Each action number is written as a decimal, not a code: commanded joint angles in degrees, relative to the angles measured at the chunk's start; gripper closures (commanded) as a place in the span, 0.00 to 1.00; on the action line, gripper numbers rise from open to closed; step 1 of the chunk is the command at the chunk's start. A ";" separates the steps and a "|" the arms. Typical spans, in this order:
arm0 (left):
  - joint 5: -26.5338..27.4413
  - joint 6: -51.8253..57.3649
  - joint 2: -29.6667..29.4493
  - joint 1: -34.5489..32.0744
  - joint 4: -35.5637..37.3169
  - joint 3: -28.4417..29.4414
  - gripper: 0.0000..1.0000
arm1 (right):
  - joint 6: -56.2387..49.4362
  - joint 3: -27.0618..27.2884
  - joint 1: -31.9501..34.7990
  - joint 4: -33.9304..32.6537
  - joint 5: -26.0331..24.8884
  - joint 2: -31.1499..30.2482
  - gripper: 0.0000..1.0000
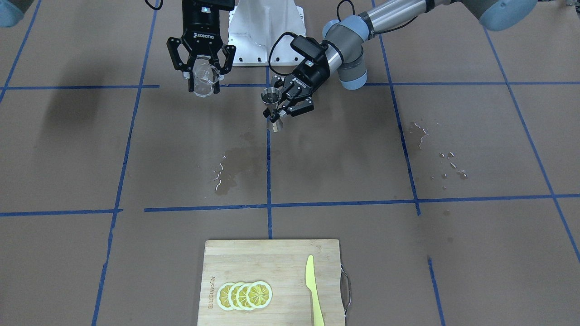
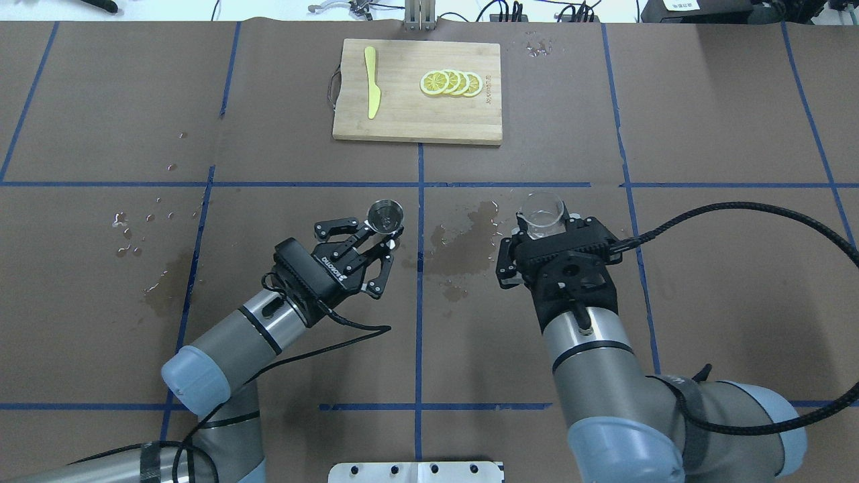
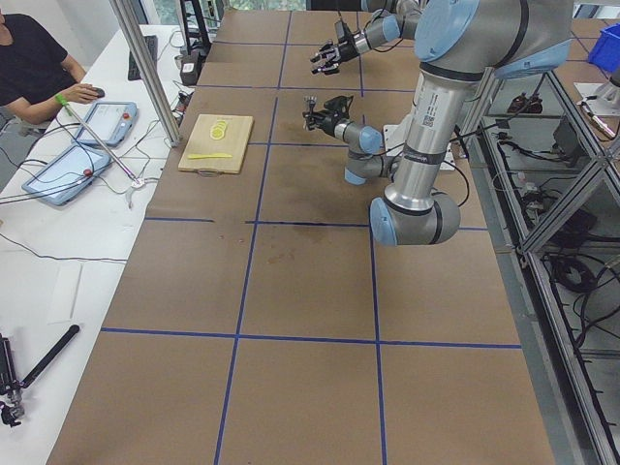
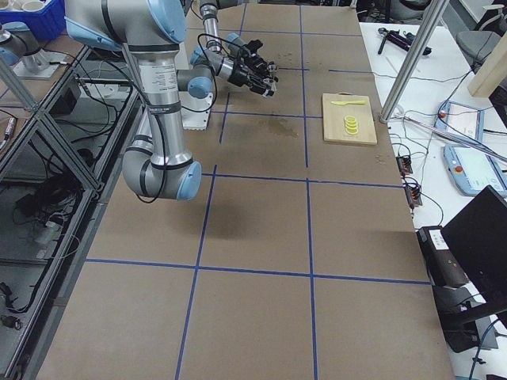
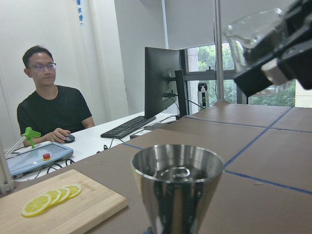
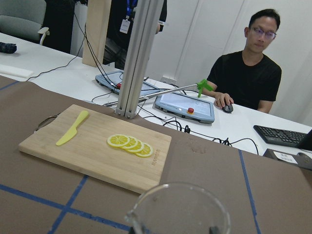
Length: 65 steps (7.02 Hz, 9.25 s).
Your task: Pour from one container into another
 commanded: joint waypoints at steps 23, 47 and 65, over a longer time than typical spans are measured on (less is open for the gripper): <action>27.65 -35.54 33.05 10.36 -7.93 3.53 0.67 | 3.33 -7.95 5.85 38.02 6.15 -22.99 0.98; -81.41 -17.27 15.90 -61.43 70.36 -11.31 0.00 | 3.51 -18.47 7.25 53.28 5.89 -23.95 0.97; -79.92 -3.55 23.12 -61.62 73.36 -15.63 0.00 | 1.31 -37.75 -0.48 69.04 -0.70 -20.71 0.33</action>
